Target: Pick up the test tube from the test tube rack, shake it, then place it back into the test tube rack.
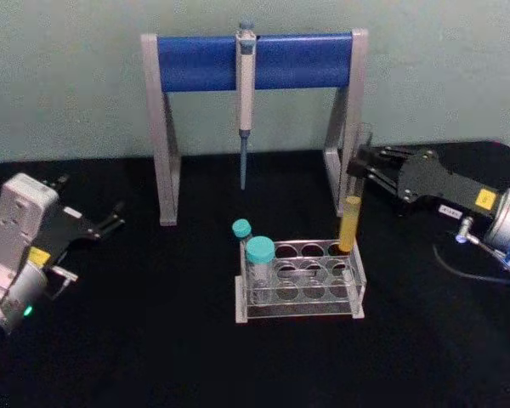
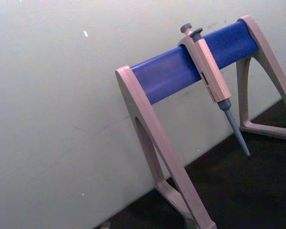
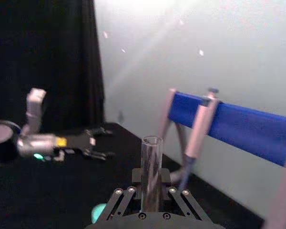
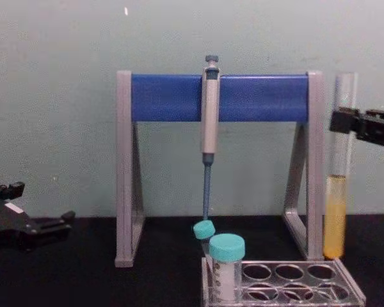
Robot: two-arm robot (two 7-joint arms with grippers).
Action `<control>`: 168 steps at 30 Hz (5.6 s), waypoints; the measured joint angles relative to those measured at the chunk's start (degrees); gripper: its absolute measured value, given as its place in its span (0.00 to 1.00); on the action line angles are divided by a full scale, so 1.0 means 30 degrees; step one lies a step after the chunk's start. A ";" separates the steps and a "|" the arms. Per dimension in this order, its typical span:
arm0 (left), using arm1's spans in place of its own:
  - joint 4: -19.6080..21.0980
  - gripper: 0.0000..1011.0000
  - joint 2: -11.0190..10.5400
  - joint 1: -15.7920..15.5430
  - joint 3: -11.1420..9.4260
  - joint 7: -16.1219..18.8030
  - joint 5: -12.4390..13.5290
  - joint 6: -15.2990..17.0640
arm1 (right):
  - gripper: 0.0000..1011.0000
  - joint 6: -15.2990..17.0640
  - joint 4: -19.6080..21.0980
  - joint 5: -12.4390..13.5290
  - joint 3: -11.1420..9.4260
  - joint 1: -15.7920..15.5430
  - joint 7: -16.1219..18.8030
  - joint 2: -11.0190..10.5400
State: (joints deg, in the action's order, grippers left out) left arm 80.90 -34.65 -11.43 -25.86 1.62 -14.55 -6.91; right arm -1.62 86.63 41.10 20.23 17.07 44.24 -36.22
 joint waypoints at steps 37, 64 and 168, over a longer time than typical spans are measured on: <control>0.0000 0.99 0.0000 0.0001 0.0001 0.0001 0.0000 0.0000 | 0.23 -0.1462 -0.1691 0.0254 -0.0332 0.0685 -0.0339 0.2784; 0.0000 0.99 0.0000 0.0000 -0.0001 0.0000 0.0000 0.0000 | 0.23 -0.1900 -0.0994 -0.0513 0.0132 0.0258 -0.0846 0.0599; 0.0000 0.99 0.0000 0.0000 0.0000 0.0000 0.0000 0.0000 | 0.23 -0.1307 -0.4737 -0.2056 0.2585 0.1811 -0.0271 0.2373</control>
State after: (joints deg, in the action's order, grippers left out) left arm 80.90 -34.64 -11.43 -25.86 1.62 -14.55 -6.91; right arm -5.54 72.42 34.94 27.99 22.50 43.43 -29.10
